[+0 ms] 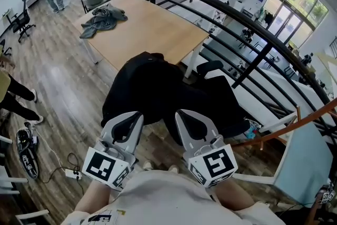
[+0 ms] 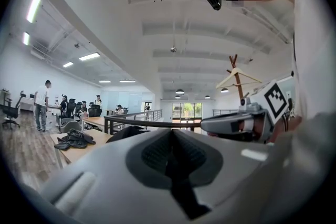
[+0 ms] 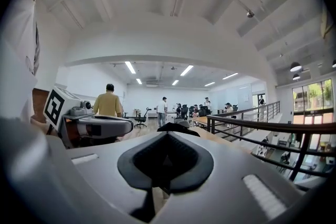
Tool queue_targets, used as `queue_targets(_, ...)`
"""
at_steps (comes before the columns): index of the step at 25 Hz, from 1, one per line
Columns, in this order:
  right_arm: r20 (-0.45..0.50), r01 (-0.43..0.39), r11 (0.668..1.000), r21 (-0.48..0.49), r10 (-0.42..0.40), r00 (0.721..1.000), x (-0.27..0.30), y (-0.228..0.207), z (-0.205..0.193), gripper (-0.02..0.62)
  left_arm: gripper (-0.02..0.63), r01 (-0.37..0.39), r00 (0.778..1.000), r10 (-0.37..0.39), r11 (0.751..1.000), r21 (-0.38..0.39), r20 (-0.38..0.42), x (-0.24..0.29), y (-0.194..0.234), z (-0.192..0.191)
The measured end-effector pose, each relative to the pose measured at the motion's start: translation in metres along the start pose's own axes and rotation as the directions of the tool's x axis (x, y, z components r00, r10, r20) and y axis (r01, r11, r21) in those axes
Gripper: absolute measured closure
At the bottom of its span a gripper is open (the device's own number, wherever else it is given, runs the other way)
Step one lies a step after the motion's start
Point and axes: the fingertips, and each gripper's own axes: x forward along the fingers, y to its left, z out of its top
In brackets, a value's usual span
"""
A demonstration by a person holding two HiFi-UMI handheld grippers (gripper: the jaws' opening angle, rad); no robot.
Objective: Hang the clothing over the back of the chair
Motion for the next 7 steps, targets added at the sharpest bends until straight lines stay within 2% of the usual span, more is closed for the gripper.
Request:
queue_targets(3,0.008,0.029,0.998,-0.058,-0.029,1.000,-0.0002,-0.0018,0.0023,0.595,0.604,0.000,1.000,0.000,1.000,0.000,0.000,-0.0003,-0.0003,0.0017)
queue_targets(7,0.012,0.032,0.997,-0.074,-0.032,0.999,0.0000,-0.0012,0.0044,0.595,0.604,-0.002,1.000,0.002,1.000,0.000,0.002,-0.0005,-0.0006,0.0035)
